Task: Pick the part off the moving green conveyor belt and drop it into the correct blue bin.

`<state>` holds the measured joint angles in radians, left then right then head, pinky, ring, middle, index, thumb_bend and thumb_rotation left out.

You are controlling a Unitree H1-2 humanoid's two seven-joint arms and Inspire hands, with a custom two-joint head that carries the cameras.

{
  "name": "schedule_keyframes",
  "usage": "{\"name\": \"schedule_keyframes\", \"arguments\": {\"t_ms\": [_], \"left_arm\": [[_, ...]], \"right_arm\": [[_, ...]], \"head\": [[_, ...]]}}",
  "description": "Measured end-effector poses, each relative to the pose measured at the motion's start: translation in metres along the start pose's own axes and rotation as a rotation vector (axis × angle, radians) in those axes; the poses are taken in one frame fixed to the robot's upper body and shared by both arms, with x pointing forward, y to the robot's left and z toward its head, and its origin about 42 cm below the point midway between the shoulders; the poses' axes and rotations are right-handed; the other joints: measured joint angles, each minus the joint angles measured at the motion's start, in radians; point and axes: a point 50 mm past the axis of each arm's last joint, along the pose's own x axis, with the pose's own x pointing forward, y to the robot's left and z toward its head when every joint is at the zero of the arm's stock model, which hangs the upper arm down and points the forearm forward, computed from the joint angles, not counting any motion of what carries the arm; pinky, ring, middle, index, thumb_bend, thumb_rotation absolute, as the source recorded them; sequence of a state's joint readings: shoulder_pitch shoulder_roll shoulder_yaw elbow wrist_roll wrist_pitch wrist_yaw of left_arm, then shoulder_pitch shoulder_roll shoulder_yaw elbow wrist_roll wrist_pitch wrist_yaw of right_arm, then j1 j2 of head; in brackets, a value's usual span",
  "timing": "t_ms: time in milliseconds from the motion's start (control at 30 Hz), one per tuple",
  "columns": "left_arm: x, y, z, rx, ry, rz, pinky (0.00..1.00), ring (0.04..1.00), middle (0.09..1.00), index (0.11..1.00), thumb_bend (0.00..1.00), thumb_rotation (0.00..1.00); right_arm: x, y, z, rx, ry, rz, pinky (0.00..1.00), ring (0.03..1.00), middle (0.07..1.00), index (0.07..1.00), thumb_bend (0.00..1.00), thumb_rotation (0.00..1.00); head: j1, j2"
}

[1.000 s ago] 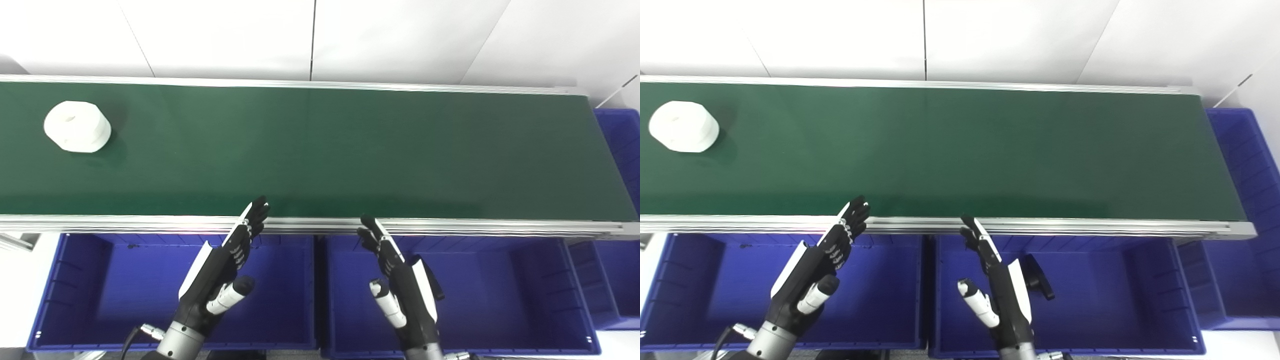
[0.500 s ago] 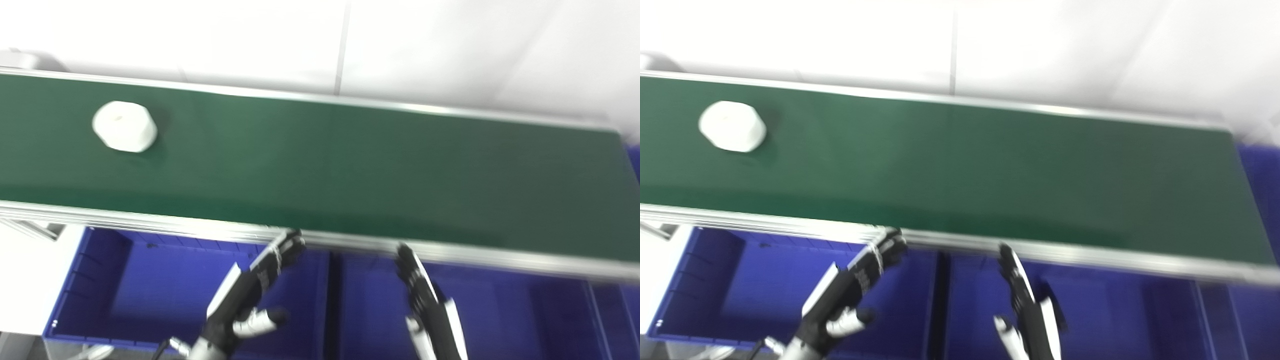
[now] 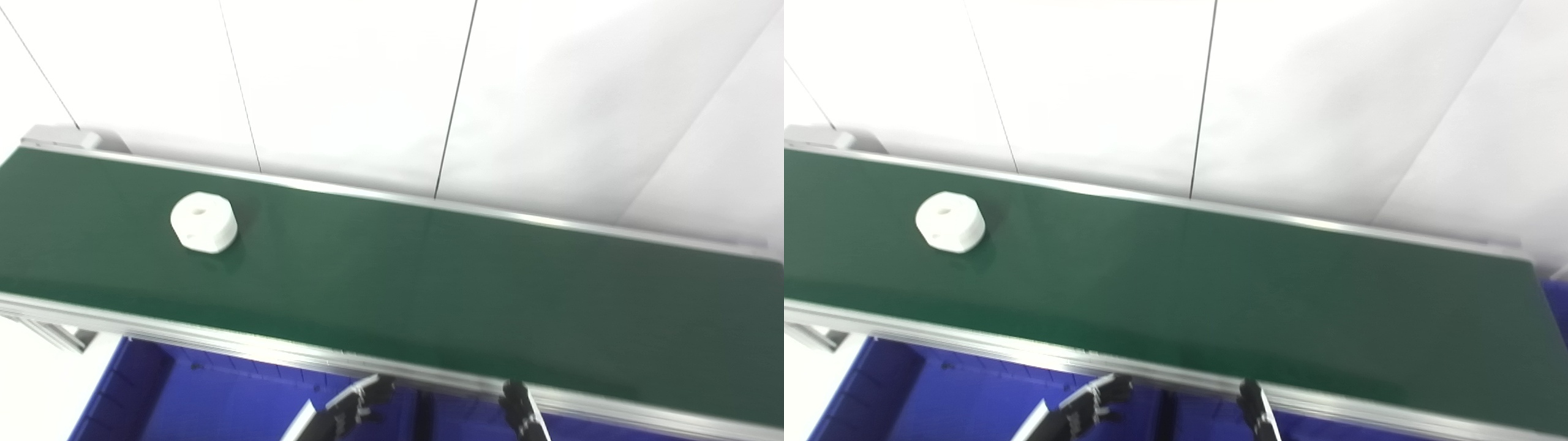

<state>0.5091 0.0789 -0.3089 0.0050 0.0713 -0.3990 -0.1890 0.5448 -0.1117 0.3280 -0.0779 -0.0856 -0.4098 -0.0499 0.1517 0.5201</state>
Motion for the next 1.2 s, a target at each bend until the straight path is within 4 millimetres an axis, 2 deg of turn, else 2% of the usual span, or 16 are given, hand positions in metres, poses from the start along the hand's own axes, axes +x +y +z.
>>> {"name": "schedule_keyframes", "arguments": {"t_ms": [133, 233, 300, 433, 533, 600, 700, 767, 900, 967, 1067, 1200], "left_arm": [[0.006, 0.001, -0.004, 0.0, 0.006, -0.006, 0.77, 0.863, 0.88, 0.851, 0.94, 0.69], [0.009, 0.004, -0.003, -0.013, -0.008, -0.019, 0.78, 0.872, 0.882, 0.869, 0.91, 0.6], [0.01, 0.006, 0.0, -0.013, -0.029, -0.044, 0.74, 0.851, 0.869, 0.859, 0.92, 0.53], [0.013, 0.015, 0.027, 0.039, -0.132, -0.072, 0.7, 0.828, 0.858, 0.857, 0.94, 0.54], [0.019, 0.019, 0.05, 0.071, -0.221, -0.078, 0.65, 0.786, 0.827, 0.82, 0.99, 0.46], [0.024, 0.02, 0.069, 0.072, -0.293, -0.074, 0.65, 0.791, 0.826, 0.807, 1.0, 0.42], [0.031, 0.027, 0.091, 0.065, -0.376, -0.063, 0.67, 0.809, 0.831, 0.812, 1.0, 0.45], [0.038, 0.037, 0.107, 0.093, -0.414, -0.041, 0.71, 0.843, 0.85, 0.833, 1.0, 0.42], [0.056, 0.074, 0.135, 0.171, -0.469, 0.037, 0.7, 0.858, 0.87, 0.859, 0.99, 0.38], [0.068, 0.099, 0.153, 0.301, -0.473, 0.066, 0.74, 0.869, 0.872, 0.872, 1.0, 0.33], [0.079, 0.121, 0.173, 0.431, -0.479, 0.068, 0.76, 0.876, 0.893, 0.892, 0.99, 0.26], [0.095, 0.148, 0.2, 0.636, -0.508, 0.096, 0.79, 0.902, 0.923, 0.908, 0.96, 0.26]], "right_arm": [[0.005, -0.001, -0.002, 0.019, -0.002, 0.012, 0.99, 0.944, 0.948, 0.961, 0.89, 1.0], [0.009, 0.0, -0.006, 0.027, 0.005, 0.027, 1.0, 0.95, 0.955, 0.969, 0.9, 1.0], [0.01, 0.001, -0.007, 0.026, 0.005, 0.038, 0.99, 0.947, 0.955, 0.974, 0.9, 1.0], [0.014, 0.002, -0.006, 0.028, -0.005, 0.044, 0.98, 0.935, 0.951, 0.974, 0.91, 1.0], [0.016, 0.002, -0.005, 0.03, -0.01, 0.046, 0.98, 0.936, 0.95, 0.977, 0.91, 1.0], [0.018, 0.002, -0.005, 0.03, -0.014, 0.046, 0.98, 0.942, 0.953, 0.983, 0.91, 1.0], [0.018, 0.003, -0.005, 0.029, -0.015, 0.048, 0.99, 0.953, 0.956, 0.989, 0.92, 1.0], [0.02, 0.003, -0.005, 0.03, -0.017, 0.05, 0.99, 0.951, 0.956, 0.988, 0.93, 1.0], [0.022, 0.003, -0.006, 0.028, -0.015, 0.058, 1.0, 0.956, 0.961, 0.987, 0.93, 1.0], [0.023, 0.003, -0.008, 0.029, -0.01, 0.066, 0.98, 0.95, 0.96, 0.988, 0.94, 1.0], [0.024, 0.003, -0.009, 0.031, -0.008, 0.063, 0.98, 0.946, 0.954, 0.987, 0.93, 1.0], [0.023, 0.002, -0.009, 0.036, -0.006, 0.063, 0.99, 0.951, 0.956, 0.986, 0.93, 1.0]], "head": [[0.029, -0.015], [0.039, -0.026], [0.035, -0.029], [0.035, -0.031], [0.039, -0.032], [0.039, -0.032], [0.035, -0.029], [0.034, -0.029], [0.032, -0.026], [0.031, -0.025], [0.031, -0.025], [0.031, -0.025]]}}
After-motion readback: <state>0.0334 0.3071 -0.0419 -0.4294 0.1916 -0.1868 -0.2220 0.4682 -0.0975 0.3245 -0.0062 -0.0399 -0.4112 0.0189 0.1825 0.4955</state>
